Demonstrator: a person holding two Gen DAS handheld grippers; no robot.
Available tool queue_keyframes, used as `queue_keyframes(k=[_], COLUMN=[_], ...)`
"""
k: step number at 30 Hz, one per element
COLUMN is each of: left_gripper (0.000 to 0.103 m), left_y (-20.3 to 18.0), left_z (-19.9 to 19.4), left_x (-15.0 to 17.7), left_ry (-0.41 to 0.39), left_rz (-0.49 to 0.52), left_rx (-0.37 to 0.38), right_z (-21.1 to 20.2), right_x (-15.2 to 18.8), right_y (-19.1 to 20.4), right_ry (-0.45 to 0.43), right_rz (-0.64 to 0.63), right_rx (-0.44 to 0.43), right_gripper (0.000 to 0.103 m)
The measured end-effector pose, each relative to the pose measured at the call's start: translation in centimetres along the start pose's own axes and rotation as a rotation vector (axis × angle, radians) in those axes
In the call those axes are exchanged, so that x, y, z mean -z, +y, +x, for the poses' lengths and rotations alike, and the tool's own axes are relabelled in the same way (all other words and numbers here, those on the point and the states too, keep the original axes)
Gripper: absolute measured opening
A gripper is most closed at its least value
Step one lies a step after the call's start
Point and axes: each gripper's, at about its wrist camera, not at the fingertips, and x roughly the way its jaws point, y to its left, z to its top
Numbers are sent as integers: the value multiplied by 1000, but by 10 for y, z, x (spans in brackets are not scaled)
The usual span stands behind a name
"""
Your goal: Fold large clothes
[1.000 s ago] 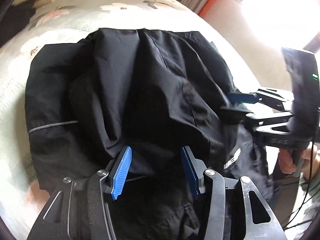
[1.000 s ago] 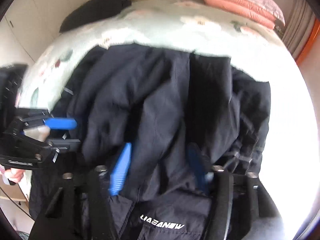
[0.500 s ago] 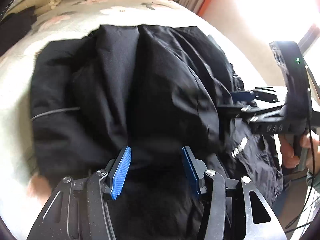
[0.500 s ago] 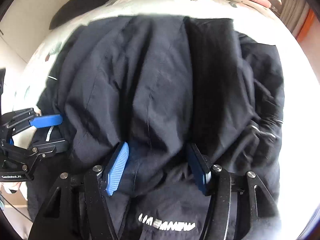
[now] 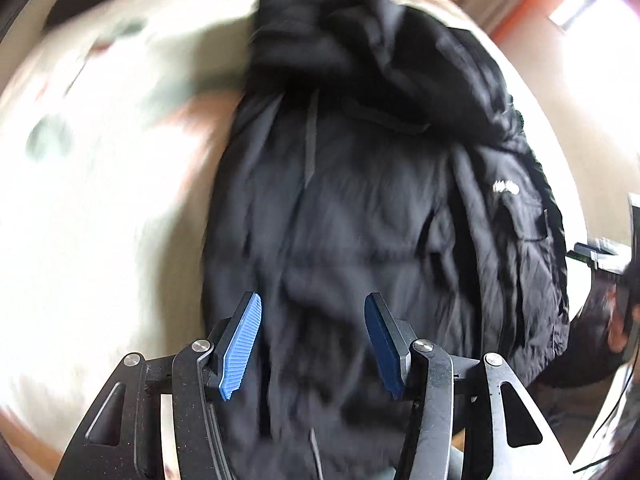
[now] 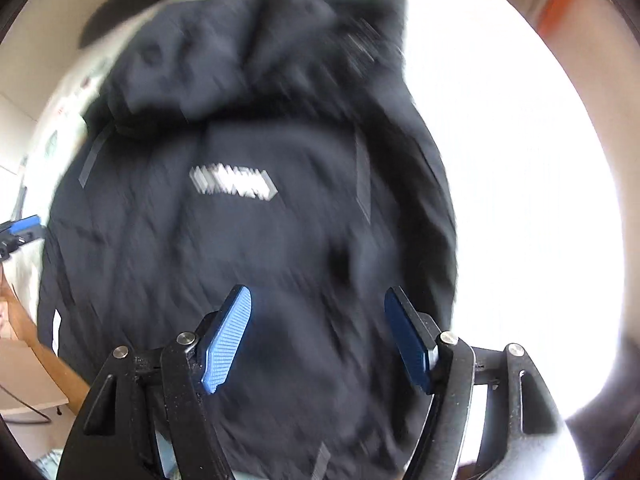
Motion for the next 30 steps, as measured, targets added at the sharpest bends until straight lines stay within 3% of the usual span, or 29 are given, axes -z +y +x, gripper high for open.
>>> queue_keyframes(k=[5,9,13,16,20,28,29,30], left_gripper=[56,56,56,60,60,64,62,51], left_y=[18,32,56,75,80,56,48,41], left_z=[3,-1,-4,11,28,34,39,38], left_x=[50,76,86,92,101,105,106,107], left_ry=[89,107,94,166,212,206,206,202], left_rz=[-72,-155,-256,-320,-313,-260,-249,-230], left_rx=[-22,-36,-32,58,78,64,51,37], right_z=[15,27,36,43,44,47,48,47], right_x=[70,102,111,114,116,117,117,117], right_y=[-40,-61,-69,-66,-57,-50,-47,-46], right_ry=[99,144,146,154,156,163,165,165], right_rz=[72,149,172,170,139,140,134,131], right_rx=[9,-43,-99,-145,-152,-185,-186,-191], right_gripper=[73,73,73,73,72,73,69,66])
